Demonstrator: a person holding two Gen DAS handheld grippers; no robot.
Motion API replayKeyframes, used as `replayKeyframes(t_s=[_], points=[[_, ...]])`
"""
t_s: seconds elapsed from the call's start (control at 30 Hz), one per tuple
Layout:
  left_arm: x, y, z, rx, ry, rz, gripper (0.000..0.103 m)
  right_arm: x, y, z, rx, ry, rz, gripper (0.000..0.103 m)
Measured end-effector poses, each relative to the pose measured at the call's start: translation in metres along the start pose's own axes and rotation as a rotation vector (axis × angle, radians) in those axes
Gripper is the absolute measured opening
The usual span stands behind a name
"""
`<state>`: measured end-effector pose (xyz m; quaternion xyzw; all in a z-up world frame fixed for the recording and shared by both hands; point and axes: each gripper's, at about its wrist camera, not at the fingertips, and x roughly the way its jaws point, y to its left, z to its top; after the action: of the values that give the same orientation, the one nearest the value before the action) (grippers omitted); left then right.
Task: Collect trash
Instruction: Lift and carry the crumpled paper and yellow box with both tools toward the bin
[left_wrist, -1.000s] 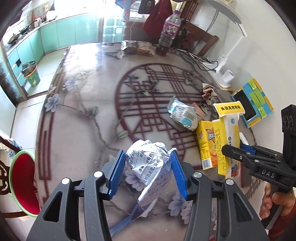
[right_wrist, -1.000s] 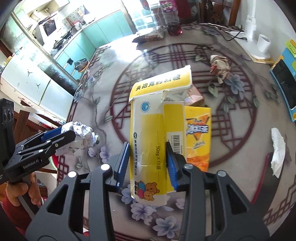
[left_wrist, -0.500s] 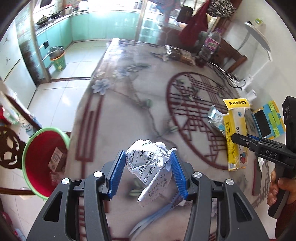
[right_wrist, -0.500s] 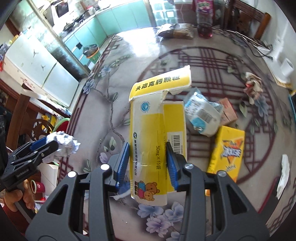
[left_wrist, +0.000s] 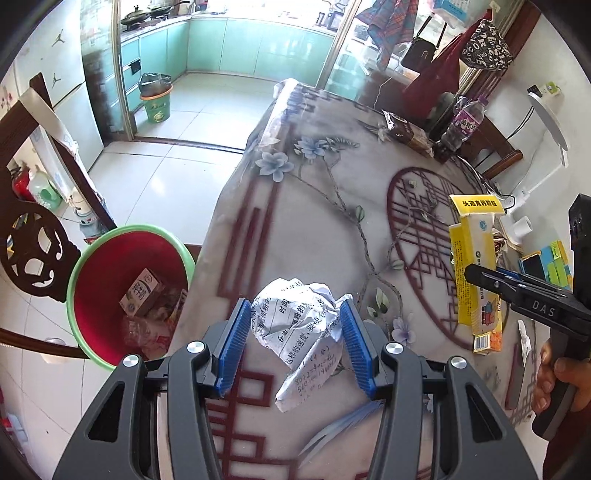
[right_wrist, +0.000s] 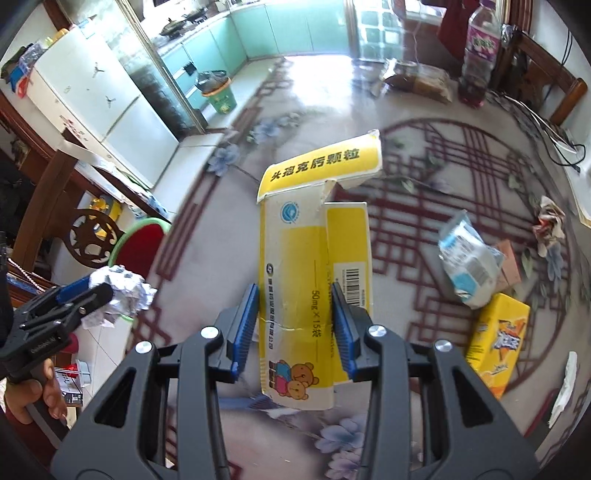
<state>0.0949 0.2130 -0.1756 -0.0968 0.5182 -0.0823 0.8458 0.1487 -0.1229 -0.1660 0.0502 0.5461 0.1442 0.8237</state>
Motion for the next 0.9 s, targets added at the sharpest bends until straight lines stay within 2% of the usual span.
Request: replayKeyframes(t_s=[0.3, 0.9], points=[[-0.005, 0.008, 0.013, 0.024, -0.022, 0.000, 0.048, -0.005, 0.034, -0.005, -0.029, -0.023, 0.021, 0.038], [0.000, 0.045, 0.049, 0.046, -0.031, 0.027, 0.048, 0.005, 0.040, -0.007, 0.032, -0.014, -0.009, 0.038]])
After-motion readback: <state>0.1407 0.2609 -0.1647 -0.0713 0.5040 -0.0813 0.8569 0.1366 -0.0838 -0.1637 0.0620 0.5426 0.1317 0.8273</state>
